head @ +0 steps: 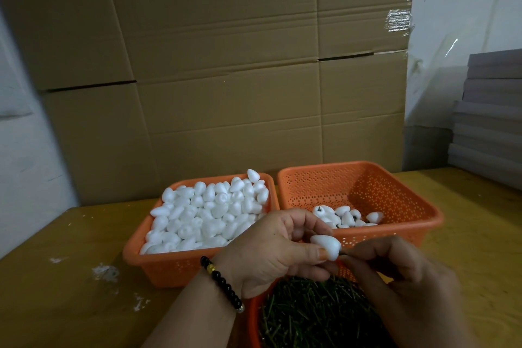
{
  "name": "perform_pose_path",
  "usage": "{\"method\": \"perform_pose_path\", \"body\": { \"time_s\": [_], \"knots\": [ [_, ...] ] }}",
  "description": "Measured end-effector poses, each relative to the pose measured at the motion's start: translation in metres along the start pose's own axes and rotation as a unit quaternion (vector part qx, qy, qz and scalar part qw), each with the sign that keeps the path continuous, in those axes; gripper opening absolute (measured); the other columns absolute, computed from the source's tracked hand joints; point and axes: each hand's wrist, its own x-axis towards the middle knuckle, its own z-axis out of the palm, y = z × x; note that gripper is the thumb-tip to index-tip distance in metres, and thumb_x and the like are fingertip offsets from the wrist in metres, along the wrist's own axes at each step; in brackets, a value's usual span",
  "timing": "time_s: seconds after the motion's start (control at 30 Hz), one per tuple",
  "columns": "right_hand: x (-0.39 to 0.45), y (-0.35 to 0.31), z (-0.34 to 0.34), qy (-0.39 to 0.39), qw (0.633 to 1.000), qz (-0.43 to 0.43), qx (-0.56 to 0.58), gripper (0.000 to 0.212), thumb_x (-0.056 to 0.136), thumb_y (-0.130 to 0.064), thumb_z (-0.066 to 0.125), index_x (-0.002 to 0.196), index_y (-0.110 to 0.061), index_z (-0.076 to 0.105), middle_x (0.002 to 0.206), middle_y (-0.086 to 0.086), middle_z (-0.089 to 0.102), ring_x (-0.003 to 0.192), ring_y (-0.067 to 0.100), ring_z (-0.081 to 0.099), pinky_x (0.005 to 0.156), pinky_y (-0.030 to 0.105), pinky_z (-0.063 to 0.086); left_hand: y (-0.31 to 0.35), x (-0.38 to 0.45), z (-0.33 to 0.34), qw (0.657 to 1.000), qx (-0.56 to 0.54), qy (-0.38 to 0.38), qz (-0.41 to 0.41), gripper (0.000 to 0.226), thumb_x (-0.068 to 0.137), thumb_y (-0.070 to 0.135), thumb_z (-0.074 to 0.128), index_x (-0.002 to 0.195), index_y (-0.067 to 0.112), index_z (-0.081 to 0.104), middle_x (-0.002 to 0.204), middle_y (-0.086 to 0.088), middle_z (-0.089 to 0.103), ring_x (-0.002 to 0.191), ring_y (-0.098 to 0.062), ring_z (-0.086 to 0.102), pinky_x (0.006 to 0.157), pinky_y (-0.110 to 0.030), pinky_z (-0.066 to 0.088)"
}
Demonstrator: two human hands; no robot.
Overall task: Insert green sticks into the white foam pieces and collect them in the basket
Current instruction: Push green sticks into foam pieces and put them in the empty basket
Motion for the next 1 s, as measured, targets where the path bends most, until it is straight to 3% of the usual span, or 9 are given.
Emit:
{"method": "perform_pose_path", "body": {
  "time_s": [0.27,0.37,0.5,0.8,1.0],
  "knots": [
    [0.0023,-0.0021,-0.0004,-0.001,1.0,0.006,0.025,0.02,0.064,-0.023,0.076,0.076,-0.031,0.063,0.072,-0.021,0.067,0.067,-0.007,0.064,0.055,0.012,0.049,0.0001,0.0008,0.0012,1.0,-0.013,0.0,0.003,0.021,0.087,-0.008,0.06,0.106,0.001,0.058,0.096,-0.013,0.066,0.082,-0.023,0.068,0.069,-0.026,0.058],
    [0.003,-0.0015,-0.0002,0.0,0.999,0.006,0.035,0.024,0.065,-0.023,0.076,0.081,-0.034,0.061,0.086,-0.02,0.067,0.068,-0.008,0.064,0.056,0.008,0.047,-0.0008,0.0012,0.0019,1.0,-0.022,-0.003,0.004,0.02,0.086,-0.007,0.06,0.105,0.001,0.058,0.097,-0.014,0.066,0.085,-0.024,0.067,0.07,-0.027,0.058],
    [0.003,-0.0013,-0.0004,0.002,0.999,0.002,0.039,0.025,0.066,-0.023,0.076,0.081,-0.035,0.06,0.089,-0.021,0.066,0.07,-0.01,0.064,0.058,0.003,0.045,-0.0021,0.0023,0.0009,0.999,-0.04,-0.009,0.005,0.02,0.087,-0.008,0.06,0.105,0.001,0.058,0.096,-0.014,0.067,0.086,-0.026,0.067,0.07,-0.028,0.059],
    [0.0024,-0.0011,-0.0016,0.004,0.999,0.005,0.045,0.024,0.065,-0.021,0.077,0.079,-0.032,0.062,0.076,-0.022,0.067,0.07,-0.009,0.065,0.06,0.004,0.046,-0.0058,0.0048,-0.0005,0.996,-0.083,-0.022,0.004,0.023,0.084,-0.006,0.062,0.106,0.0,0.058,0.096,-0.015,0.068,0.084,-0.025,0.068,0.069,-0.029,0.059],
    [0.0023,-0.0014,-0.0024,-0.003,0.999,-0.001,0.038,0.011,0.066,-0.02,0.075,0.072,-0.023,0.067,0.076,-0.019,0.068,0.07,-0.009,0.065,0.061,0.007,0.049,-0.0072,0.0057,-0.0013,0.995,-0.095,-0.028,0.005,0.022,0.085,-0.007,0.06,0.106,-0.001,0.058,0.094,-0.015,0.068,0.083,-0.025,0.069,0.068,-0.028,0.059]
  ]
}}
